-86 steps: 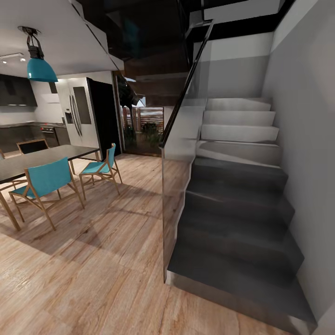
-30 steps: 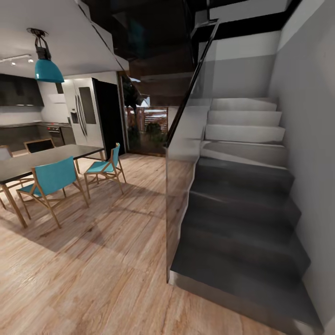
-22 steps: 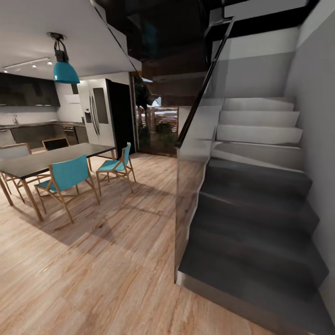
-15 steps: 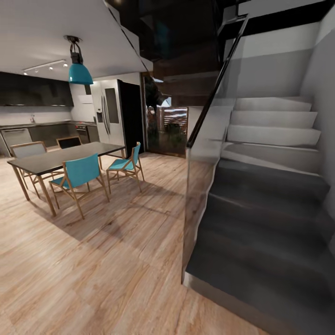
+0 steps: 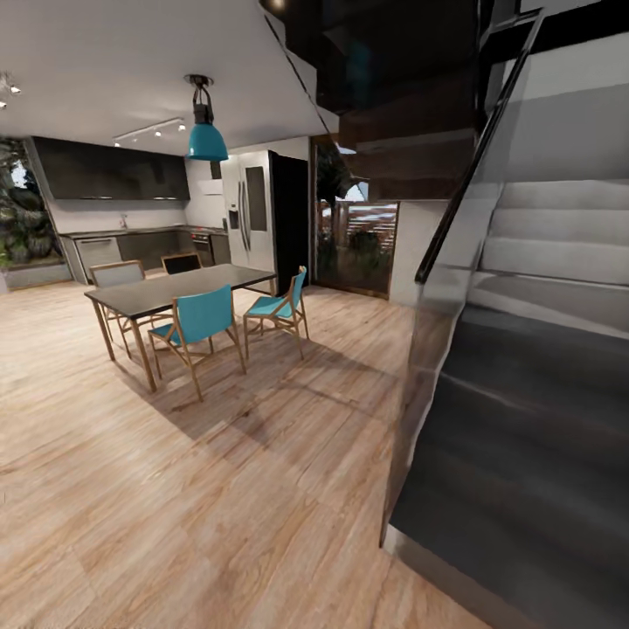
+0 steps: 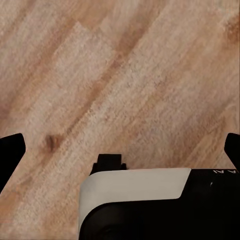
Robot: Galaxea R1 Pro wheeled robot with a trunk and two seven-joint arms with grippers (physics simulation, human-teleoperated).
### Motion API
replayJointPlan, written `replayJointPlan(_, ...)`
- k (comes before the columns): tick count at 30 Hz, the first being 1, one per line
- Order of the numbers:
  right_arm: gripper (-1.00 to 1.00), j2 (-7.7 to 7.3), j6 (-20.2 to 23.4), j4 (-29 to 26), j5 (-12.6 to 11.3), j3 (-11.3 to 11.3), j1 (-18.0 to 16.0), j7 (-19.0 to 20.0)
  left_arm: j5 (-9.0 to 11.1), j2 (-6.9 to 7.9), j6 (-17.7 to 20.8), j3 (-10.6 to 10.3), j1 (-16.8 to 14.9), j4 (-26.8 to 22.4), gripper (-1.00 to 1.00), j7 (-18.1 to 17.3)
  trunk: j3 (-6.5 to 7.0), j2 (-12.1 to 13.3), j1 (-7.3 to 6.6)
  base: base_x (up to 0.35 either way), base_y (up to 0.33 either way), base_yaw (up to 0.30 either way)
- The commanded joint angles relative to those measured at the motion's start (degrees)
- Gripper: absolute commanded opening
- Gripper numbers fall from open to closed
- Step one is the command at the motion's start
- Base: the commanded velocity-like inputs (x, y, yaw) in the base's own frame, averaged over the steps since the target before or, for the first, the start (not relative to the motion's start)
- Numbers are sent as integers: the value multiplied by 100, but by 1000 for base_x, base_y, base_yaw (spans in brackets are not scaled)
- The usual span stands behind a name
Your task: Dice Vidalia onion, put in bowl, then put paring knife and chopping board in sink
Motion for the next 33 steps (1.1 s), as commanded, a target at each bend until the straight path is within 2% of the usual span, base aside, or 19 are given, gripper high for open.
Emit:
replayJointPlan(1,100,0,-15,-1,-3,2,-1,-2,14,0,-9,4,1,-4,100,-6,-5,-2,2,193,252,285)
replayJointPlan(33,100,0,-12,-1,-3,2,-1,-2,14,1,-3,4,1,-3,100,-6,-5,-2,2,257,229,285)
